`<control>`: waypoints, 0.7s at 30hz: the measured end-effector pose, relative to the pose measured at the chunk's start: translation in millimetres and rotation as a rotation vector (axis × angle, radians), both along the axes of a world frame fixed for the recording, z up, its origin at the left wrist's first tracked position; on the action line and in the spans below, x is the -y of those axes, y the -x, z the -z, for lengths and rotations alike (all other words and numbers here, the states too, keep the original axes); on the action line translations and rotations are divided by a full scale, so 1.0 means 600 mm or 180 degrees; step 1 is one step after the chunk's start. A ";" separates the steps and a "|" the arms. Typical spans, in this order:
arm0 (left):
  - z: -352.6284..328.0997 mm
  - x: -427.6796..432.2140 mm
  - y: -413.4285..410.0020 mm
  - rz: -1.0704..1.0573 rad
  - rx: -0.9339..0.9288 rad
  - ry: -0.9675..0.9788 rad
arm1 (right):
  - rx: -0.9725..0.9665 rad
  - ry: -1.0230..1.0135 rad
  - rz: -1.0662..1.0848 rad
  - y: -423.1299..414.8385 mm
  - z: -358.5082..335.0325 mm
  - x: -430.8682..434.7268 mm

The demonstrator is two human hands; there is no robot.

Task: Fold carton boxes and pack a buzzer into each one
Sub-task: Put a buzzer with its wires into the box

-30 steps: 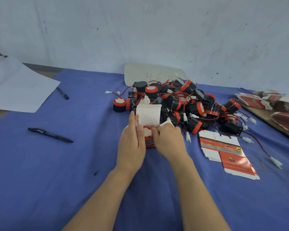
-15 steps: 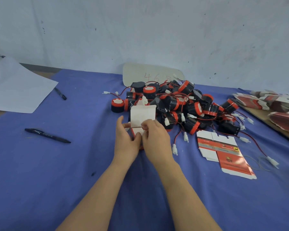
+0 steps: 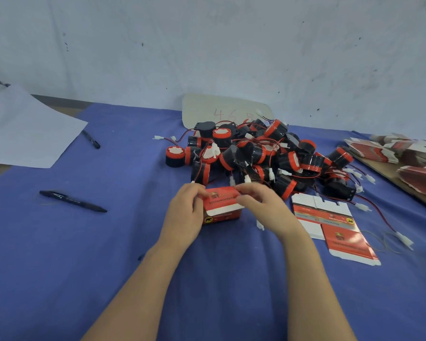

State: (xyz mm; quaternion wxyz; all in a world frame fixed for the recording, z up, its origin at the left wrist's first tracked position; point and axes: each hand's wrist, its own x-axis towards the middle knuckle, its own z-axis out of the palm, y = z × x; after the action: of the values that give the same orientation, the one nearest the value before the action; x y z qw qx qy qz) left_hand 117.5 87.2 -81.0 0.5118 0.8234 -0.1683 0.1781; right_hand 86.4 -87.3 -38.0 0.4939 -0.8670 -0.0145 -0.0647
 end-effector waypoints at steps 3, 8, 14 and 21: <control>0.001 -0.002 0.002 -0.0075 0.0117 -0.0241 | -0.0266 0.0306 -0.0260 -0.002 0.007 0.003; 0.005 -0.005 0.004 0.0401 -0.0004 -0.0593 | 0.0072 0.0462 -0.0075 -0.006 0.017 0.003; -0.003 -0.004 0.000 0.0166 -0.0111 -0.0260 | 0.0325 0.0296 0.0121 -0.013 0.026 -0.007; -0.001 0.008 0.006 0.0370 -0.0269 -0.0440 | 0.0158 0.0081 0.0003 -0.010 0.023 -0.008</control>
State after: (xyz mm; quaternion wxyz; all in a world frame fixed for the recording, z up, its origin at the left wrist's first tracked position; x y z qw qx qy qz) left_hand 114.2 82.5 -80.1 0.4699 0.8524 -0.2059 0.1011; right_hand 92.3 -82.4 -51.6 0.4822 -0.8714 -0.0271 -0.0863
